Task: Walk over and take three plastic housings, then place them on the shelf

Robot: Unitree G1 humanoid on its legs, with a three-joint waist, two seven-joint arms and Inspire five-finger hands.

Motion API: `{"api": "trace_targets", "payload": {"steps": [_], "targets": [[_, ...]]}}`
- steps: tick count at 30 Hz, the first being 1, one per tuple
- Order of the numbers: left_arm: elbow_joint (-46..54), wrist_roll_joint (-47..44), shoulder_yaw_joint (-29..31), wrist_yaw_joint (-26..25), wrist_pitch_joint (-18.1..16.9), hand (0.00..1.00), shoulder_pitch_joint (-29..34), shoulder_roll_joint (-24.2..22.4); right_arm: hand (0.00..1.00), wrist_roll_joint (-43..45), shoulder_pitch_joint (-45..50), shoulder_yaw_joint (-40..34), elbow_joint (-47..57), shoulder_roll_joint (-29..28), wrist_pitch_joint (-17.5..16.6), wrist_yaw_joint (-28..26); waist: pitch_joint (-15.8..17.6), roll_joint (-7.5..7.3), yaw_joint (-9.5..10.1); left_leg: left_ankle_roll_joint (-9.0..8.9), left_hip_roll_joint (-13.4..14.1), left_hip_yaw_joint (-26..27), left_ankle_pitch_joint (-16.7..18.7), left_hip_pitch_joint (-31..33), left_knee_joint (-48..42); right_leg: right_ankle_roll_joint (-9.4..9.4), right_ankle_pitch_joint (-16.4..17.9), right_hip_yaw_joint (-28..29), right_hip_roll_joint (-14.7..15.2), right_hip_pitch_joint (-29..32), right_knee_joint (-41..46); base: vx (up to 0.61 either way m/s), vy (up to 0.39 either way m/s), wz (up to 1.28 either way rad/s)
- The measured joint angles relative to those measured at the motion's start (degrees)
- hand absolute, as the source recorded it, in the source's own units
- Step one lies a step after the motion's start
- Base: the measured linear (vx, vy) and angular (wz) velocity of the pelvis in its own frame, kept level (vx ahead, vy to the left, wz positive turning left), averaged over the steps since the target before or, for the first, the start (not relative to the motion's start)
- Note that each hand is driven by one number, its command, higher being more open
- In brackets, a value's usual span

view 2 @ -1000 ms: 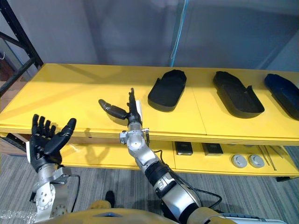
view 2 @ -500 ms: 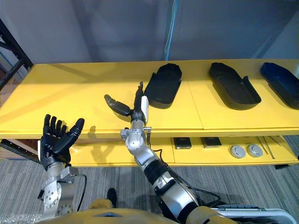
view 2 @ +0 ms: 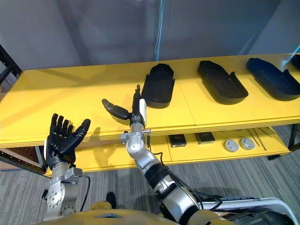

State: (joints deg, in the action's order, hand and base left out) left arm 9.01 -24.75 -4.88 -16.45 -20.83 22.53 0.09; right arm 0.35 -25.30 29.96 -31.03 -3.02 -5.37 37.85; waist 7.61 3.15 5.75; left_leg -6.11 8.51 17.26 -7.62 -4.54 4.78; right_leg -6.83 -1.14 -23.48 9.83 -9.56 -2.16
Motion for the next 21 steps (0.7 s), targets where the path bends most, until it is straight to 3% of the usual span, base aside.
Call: {"api": "trace_targets", "payload": {"steps": [8, 21], "targets": [[0.0, 0.0, -0.9, -0.2, 1.0, 1.0, 0.0, 0.6, 1.0, 0.0, 2.2, -0.3, 2.5, 0.2, 0.0, 0.2, 0.0, 0.06, -1.37, -0.03, 0.0, 0.2, 0.1, 0.0, 0.0, -0.04, 0.0, 0.2, 0.0, 0.1, 0.0, 0.0, 0.0, 0.0], [0.0, 0.0, -2.4, -0.6, 1.2, 1.0, 0.0, 0.6, 1.0, -0.1, 4.7, -2.8, 5.1, 1.1, 1.1, 0.1, -0.3, 0.38, -1.76, -0.03, 0.0, 1.3, 0.2, -0.4, 0.0, -0.09, -0.1, 1.5, 0.0, 0.4, 0.0, 0.01, 0.001, -0.04]]}}
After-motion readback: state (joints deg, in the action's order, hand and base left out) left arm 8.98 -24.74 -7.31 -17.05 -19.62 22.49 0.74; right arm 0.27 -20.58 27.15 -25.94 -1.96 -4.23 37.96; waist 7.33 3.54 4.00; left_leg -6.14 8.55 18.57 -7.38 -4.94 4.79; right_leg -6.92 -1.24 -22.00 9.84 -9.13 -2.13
